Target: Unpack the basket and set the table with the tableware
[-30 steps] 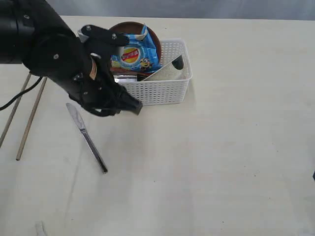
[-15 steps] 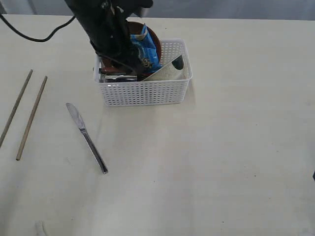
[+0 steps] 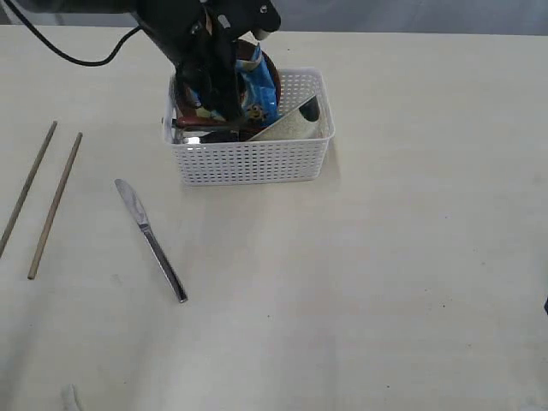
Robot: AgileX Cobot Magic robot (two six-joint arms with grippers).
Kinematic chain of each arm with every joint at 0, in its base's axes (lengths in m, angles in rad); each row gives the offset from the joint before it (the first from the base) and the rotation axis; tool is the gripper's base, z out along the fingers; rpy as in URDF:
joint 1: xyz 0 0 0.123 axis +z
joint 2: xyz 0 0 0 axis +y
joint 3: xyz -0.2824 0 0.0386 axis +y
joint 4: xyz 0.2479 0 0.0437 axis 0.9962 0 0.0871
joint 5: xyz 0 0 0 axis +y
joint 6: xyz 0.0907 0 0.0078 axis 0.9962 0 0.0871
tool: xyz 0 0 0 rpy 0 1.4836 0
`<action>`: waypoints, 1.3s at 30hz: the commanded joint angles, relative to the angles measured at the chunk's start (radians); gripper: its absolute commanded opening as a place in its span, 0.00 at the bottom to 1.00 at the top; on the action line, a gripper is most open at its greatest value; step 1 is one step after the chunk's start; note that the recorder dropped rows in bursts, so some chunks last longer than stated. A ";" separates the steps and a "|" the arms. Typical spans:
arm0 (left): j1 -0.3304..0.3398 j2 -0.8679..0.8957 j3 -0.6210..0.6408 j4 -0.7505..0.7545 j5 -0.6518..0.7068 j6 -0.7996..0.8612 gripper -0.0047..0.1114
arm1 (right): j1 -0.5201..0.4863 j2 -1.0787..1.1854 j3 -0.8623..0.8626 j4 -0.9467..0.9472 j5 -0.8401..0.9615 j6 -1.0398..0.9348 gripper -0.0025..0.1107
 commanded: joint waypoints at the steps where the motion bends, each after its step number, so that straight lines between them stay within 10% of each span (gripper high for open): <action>1: -0.001 0.034 -0.001 -0.028 0.041 0.072 0.46 | 0.000 -0.004 0.004 -0.006 -0.003 0.001 0.02; 32: -0.001 0.034 0.101 0.015 0.085 0.465 0.46 | 0.000 -0.004 0.004 -0.006 -0.003 0.001 0.02; 39: -0.001 0.034 0.101 0.015 0.085 0.452 0.16 | 0.000 -0.004 0.004 -0.006 -0.003 0.001 0.02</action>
